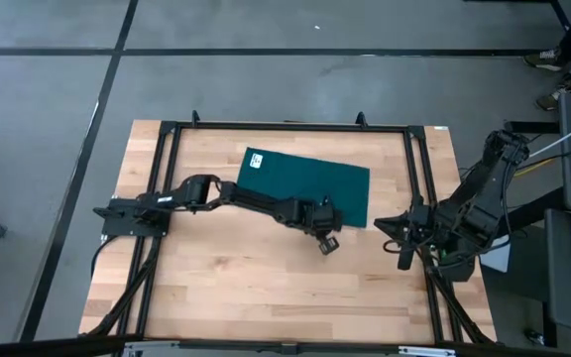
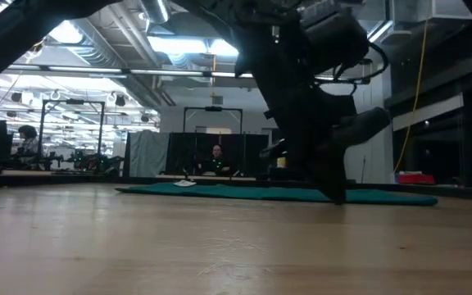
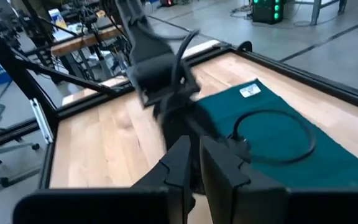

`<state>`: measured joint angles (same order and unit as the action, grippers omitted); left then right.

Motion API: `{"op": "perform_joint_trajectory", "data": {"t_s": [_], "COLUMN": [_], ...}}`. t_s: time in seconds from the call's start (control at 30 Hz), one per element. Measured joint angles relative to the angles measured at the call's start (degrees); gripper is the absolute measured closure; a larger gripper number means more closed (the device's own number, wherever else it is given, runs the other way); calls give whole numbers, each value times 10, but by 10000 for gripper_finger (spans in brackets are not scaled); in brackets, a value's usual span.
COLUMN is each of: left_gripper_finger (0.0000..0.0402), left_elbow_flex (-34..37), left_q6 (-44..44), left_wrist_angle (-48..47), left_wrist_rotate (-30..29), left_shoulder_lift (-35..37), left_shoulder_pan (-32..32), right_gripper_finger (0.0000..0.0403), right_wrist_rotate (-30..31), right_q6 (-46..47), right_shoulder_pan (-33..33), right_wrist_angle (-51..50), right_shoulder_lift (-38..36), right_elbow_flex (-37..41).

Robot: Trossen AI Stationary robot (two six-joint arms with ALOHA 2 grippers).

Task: Fold microfiber towels
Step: Fold the green towel

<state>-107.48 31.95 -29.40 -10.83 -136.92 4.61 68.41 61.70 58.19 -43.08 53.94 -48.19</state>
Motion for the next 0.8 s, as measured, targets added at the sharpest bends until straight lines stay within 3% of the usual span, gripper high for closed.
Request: {"op": "perform_joint_trajectory", "data": {"t_s": [0.07, 0.17, 0.33, 0.53, 0.8], "left_gripper_finger": [400, 400, 400, 400, 400], "left_elbow_flex": [1, 1, 1, 1, 0], "left_q6": [3, -1, -7, -24, -32], "left_wrist_angle": [6, 65, 101, 104, 85], "left_wrist_rotate": [-35, -33, -37, 15, 35], "left_shoulder_lift": [0, 2, 4, 4, 0], "left_shoulder_pan": [13, 15, -35, -94, -101], "right_gripper_finger": [364, 364, 364, 364, 364], "right_wrist_rotate": [7, 22, 28, 39, 64], "right_q6": [-21, -44, -37, -25, -41], "right_shoulder_pan": [0, 0, 0, 0, 0], "right_wrist_angle": [23, 45, 46, 54, 67], "right_shoulder_lift": [2, 9, 24, 33, 34], "right_elbow_flex": [0, 0, 0, 0, 0]}}
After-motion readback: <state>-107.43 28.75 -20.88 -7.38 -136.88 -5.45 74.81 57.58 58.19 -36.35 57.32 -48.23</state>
